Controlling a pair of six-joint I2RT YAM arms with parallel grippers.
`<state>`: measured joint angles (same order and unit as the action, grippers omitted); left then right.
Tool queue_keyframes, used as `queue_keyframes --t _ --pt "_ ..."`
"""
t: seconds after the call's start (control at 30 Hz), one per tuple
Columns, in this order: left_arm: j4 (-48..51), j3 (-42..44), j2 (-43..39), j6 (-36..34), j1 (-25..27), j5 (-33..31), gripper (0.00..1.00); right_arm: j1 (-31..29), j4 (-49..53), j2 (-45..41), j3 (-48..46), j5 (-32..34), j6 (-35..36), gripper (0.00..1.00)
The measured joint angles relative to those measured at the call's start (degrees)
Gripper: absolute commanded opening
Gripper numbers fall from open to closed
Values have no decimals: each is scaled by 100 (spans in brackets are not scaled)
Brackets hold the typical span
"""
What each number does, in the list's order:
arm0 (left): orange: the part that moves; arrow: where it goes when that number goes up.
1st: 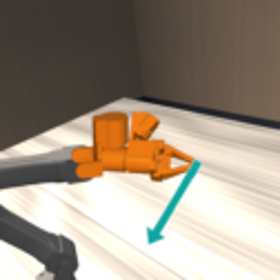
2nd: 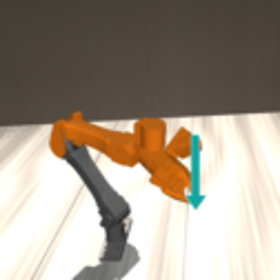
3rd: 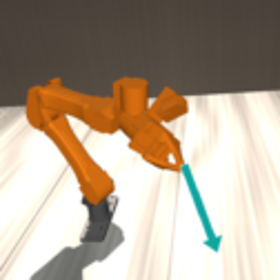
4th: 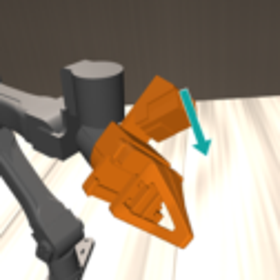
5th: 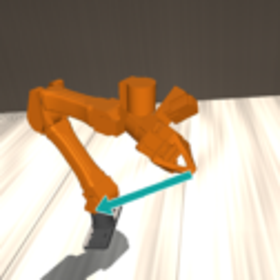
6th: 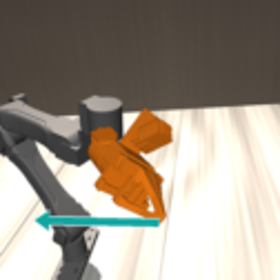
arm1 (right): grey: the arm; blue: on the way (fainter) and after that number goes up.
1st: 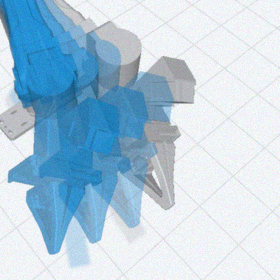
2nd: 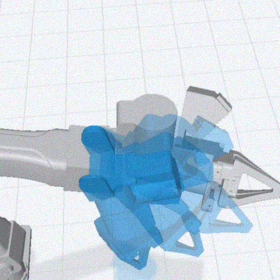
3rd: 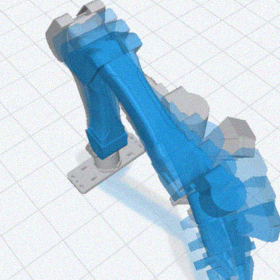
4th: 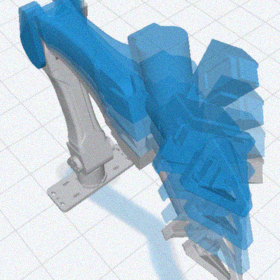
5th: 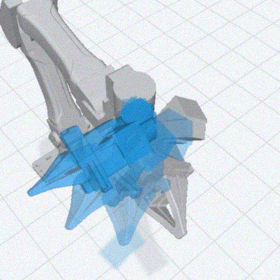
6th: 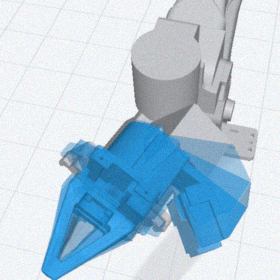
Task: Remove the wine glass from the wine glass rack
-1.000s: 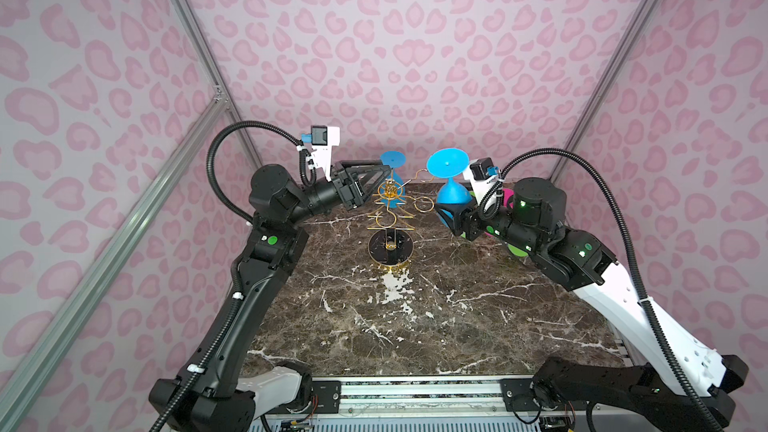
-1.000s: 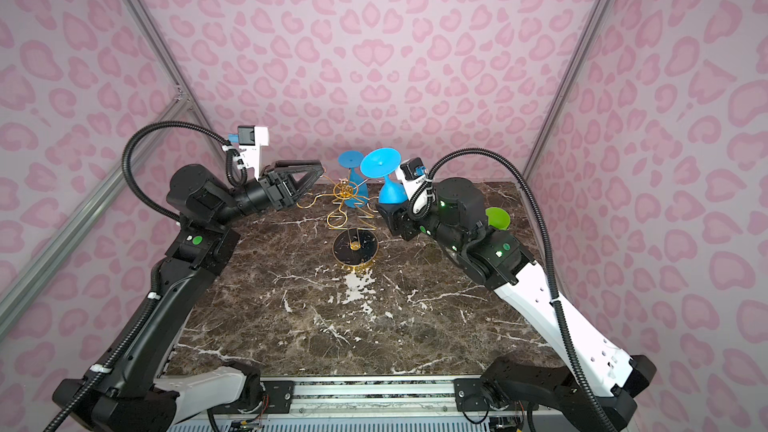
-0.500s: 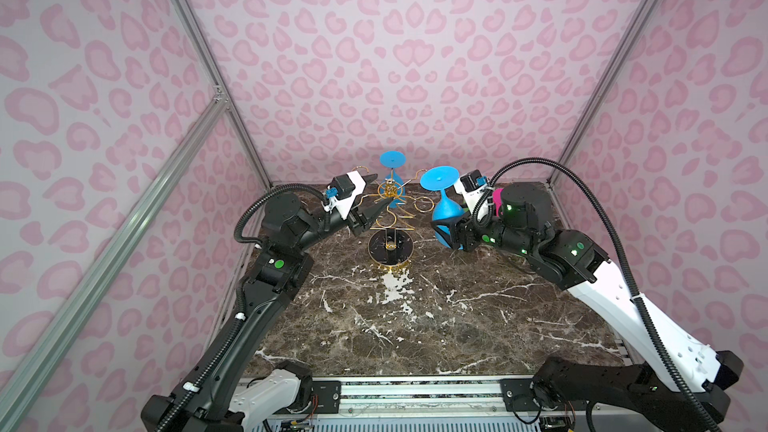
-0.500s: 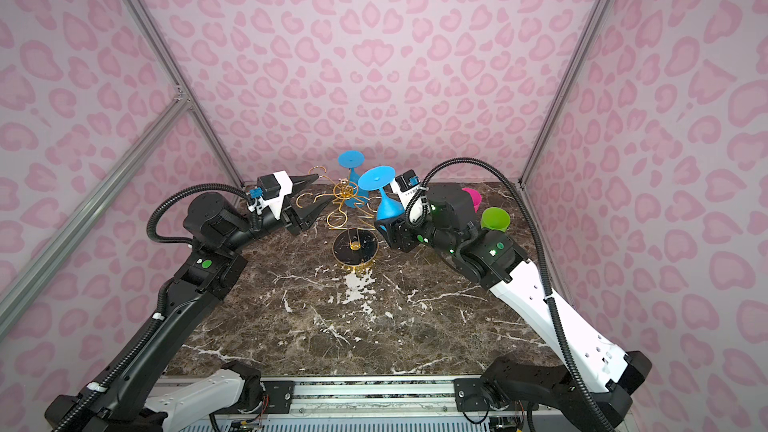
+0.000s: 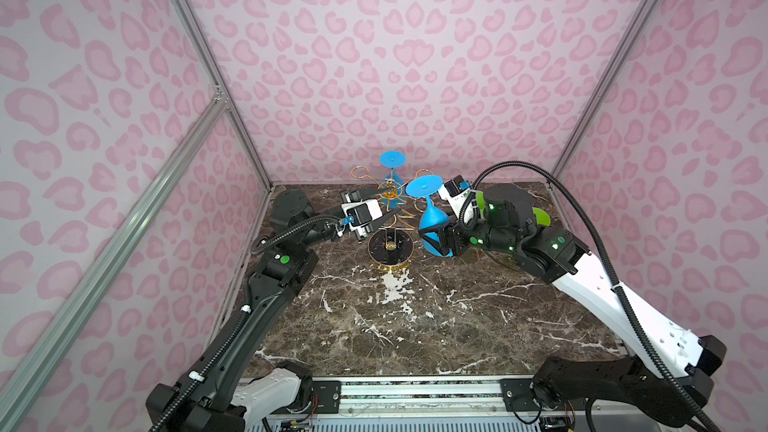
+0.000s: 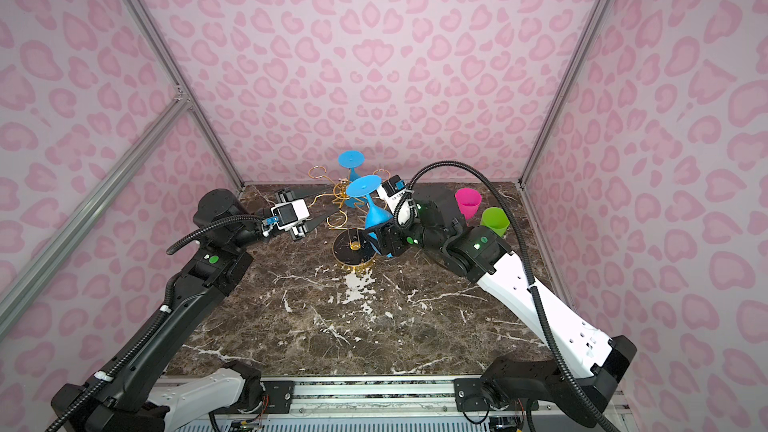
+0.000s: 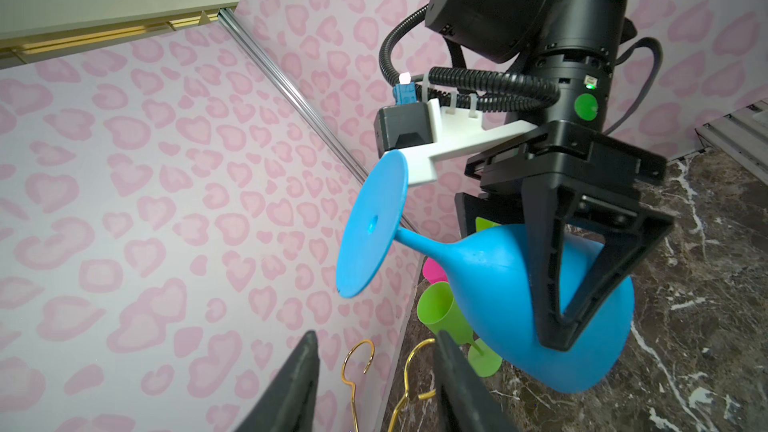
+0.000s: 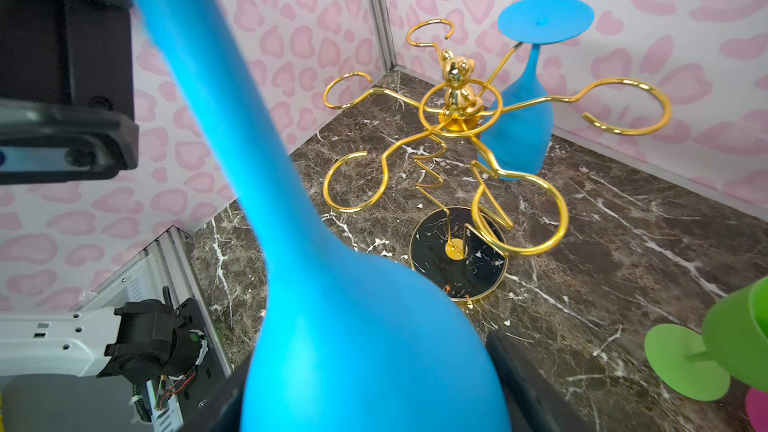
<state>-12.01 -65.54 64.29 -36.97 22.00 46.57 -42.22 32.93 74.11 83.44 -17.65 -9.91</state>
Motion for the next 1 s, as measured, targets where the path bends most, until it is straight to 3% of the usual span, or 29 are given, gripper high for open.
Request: queue_keyframes --t 0.57,1.0 --pt "129 -15 -2 -514 24 122 37 -321 -146 442 101 -494 -199 54" --pt "116 -15 -46 -704 28 17 16 -334 -4 616 356 -699 -284 54"
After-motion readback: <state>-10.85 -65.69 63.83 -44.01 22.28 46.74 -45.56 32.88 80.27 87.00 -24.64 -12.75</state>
